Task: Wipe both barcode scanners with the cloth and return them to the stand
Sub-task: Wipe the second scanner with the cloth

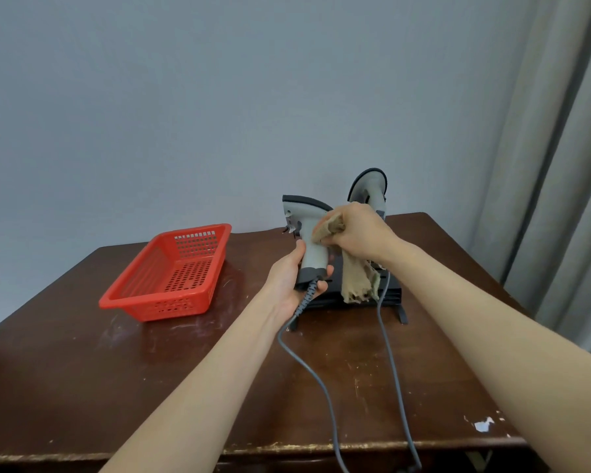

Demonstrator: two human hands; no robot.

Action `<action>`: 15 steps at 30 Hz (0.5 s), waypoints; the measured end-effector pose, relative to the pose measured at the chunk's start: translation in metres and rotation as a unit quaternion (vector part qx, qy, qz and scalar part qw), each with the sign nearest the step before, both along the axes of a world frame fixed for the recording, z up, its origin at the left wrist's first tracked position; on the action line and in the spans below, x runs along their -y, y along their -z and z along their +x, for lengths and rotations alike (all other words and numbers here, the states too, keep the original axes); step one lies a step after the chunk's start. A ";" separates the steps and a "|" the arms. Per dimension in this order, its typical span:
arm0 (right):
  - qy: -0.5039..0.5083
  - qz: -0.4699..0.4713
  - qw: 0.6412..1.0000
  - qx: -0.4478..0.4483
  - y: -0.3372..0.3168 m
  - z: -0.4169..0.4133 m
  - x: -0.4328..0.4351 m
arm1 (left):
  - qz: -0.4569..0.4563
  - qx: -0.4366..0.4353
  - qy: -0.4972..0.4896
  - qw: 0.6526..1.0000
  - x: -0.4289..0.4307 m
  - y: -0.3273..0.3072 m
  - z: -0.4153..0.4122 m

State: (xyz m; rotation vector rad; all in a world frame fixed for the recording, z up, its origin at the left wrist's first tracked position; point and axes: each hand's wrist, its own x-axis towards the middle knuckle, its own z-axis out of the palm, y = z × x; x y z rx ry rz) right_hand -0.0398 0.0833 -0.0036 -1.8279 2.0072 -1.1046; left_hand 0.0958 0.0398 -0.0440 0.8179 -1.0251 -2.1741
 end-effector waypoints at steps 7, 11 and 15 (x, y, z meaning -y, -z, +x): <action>-0.063 0.066 0.996 -0.011 0.005 0.013 -0.003 | -0.007 0.010 -0.024 1.000 0.005 0.000 0.002; 0.007 0.044 0.999 -0.026 0.003 0.002 0.006 | 0.017 -0.001 -0.009 1.000 0.004 0.001 0.002; 0.006 -0.003 1.000 0.010 -0.001 0.001 0.005 | 0.025 -0.014 0.007 1.000 0.003 0.003 0.002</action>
